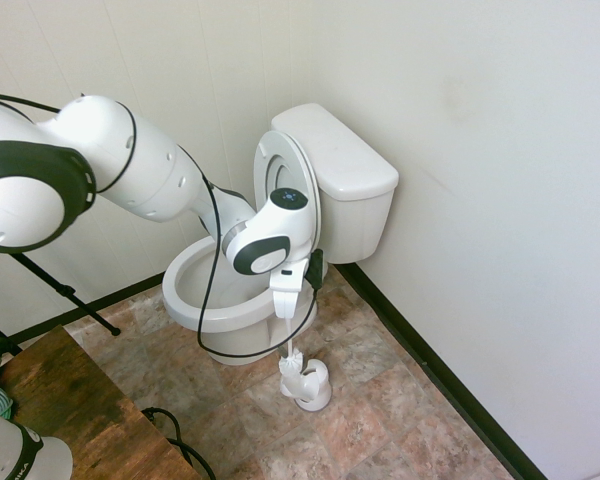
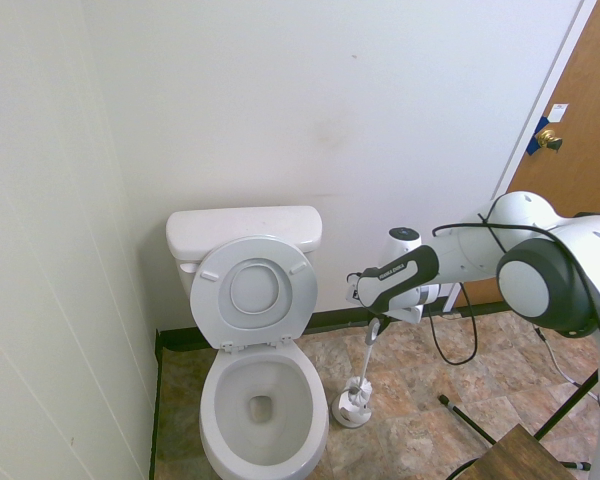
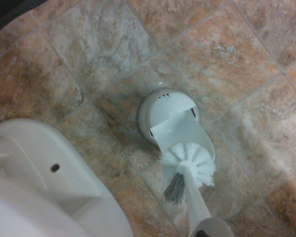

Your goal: Clean the toilet

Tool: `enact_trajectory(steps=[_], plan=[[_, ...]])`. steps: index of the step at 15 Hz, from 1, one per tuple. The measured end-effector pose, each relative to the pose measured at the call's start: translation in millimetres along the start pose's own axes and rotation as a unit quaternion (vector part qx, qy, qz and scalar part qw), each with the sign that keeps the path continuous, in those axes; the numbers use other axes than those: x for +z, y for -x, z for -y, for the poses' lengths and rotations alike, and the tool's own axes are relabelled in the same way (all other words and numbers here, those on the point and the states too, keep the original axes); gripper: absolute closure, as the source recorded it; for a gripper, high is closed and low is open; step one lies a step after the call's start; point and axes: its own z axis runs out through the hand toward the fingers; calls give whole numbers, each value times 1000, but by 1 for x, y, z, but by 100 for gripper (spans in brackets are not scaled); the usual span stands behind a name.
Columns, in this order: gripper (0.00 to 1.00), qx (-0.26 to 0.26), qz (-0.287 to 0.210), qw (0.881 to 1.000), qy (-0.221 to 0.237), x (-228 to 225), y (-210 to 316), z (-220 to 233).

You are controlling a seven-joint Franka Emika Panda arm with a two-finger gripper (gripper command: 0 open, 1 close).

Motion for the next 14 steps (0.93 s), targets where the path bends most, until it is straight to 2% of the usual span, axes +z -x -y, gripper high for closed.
enact_trajectory(steps=[7,14], plan=[[100,12,20,999,35,100,-31,41],[100,15,44,997,57,163,-44,73]])
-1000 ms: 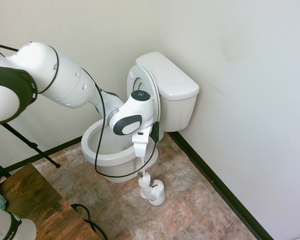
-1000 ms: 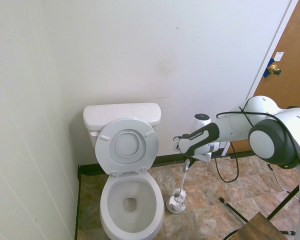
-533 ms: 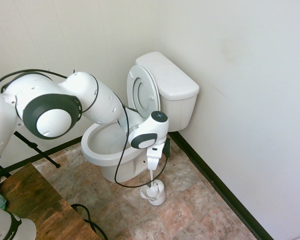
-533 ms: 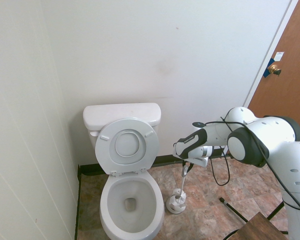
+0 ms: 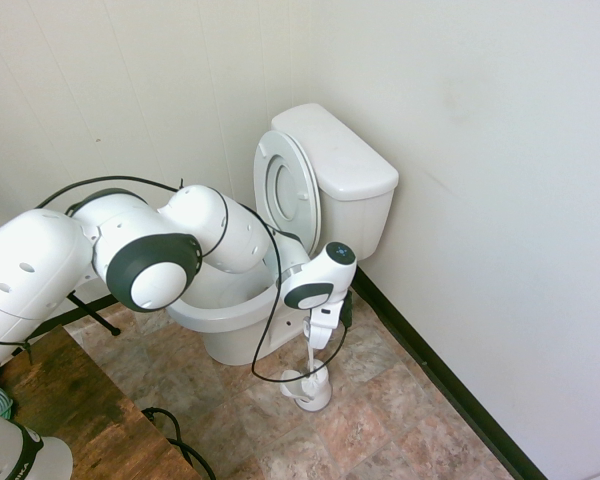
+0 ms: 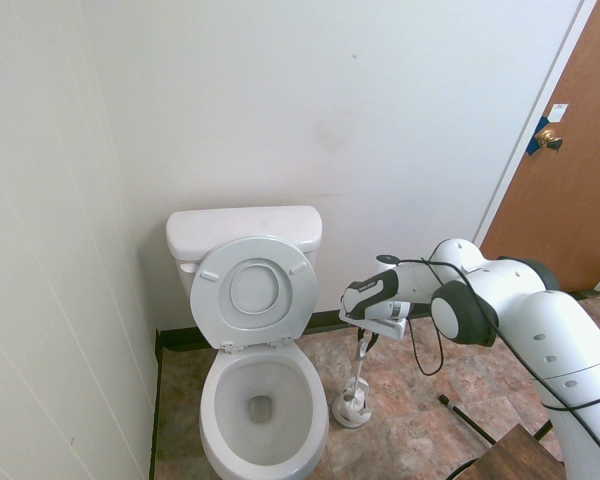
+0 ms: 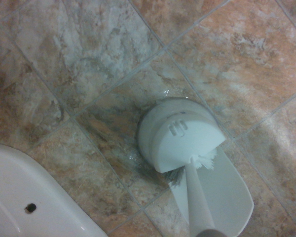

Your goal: Clean the toilet

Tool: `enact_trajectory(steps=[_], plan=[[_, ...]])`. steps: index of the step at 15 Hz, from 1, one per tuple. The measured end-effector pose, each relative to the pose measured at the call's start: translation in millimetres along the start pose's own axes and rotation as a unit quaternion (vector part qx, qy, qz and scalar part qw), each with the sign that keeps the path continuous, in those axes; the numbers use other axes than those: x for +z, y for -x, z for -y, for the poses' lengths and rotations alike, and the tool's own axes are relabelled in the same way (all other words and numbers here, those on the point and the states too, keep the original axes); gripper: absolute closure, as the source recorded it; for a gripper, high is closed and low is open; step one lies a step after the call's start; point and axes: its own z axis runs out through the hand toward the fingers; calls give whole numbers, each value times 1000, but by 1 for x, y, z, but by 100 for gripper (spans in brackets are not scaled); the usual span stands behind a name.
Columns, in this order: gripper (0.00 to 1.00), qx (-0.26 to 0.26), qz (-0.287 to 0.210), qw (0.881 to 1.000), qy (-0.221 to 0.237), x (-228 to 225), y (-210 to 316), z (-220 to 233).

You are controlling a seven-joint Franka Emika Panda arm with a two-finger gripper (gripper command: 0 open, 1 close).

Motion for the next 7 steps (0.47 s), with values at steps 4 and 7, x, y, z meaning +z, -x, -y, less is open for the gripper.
enact_trajectory(steps=[4,7], plan=[[100,6,14,1000,9,13,-17,24],[100,12,22,1000,16,14,-29,32]])
